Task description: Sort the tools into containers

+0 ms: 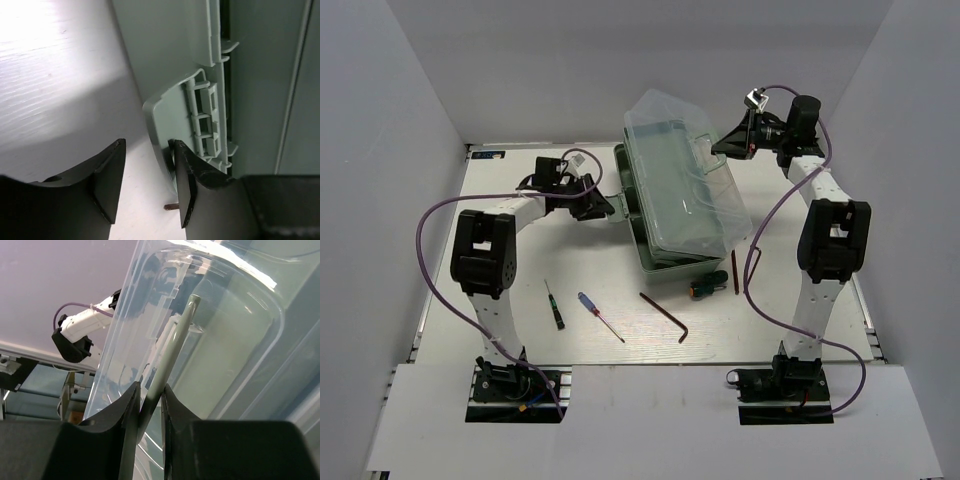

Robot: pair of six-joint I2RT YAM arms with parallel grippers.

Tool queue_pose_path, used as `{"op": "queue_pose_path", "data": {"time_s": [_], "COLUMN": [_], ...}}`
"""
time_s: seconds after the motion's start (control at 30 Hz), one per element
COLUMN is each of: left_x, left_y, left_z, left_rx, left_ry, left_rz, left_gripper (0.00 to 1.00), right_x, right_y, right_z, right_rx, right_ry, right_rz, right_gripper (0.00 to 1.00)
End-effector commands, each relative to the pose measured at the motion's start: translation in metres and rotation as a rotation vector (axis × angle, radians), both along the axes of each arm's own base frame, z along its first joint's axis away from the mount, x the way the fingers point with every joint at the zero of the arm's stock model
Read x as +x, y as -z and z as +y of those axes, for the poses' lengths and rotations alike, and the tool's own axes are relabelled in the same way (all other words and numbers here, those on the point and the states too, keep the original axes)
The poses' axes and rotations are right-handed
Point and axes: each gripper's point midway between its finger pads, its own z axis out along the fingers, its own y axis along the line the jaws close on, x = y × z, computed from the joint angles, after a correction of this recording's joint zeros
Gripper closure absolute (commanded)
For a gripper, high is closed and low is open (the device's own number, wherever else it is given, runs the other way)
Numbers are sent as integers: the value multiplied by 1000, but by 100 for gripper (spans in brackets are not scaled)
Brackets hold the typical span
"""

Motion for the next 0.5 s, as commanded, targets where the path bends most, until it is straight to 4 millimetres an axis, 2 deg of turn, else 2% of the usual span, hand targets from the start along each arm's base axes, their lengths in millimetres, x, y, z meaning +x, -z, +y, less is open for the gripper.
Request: {"op": "queue_pose_path", "data": {"time_s": [0.0, 0.07, 0.1, 0.13, 0.47], "left_x": [0, 4, 5, 7, 11], "left_y": [-29, -27, -34, -30, -51], "left_z": [-13, -16, -22, -22, -39], "left_rx": [-73, -90, -102, -108, -263], "left_ry": [25, 22, 41, 34, 78], "left_rz": [-72, -58, -78, -67, -77], "left_gripper": [47, 47, 49, 51, 89], "right_x": [-6, -5, -3, -3, 6], "right_y": [-43, -38, -36, -35, -31], "right_z": [-4, -3, -3, -3, -5], "right_rx": [-10, -10, -10, -10, -16], "right_ry": [-17, -17, -13, -13, 9], "right_rz": [-301, -289, -281, -281, -273], "right_gripper": [100, 100, 100, 100, 100]}}
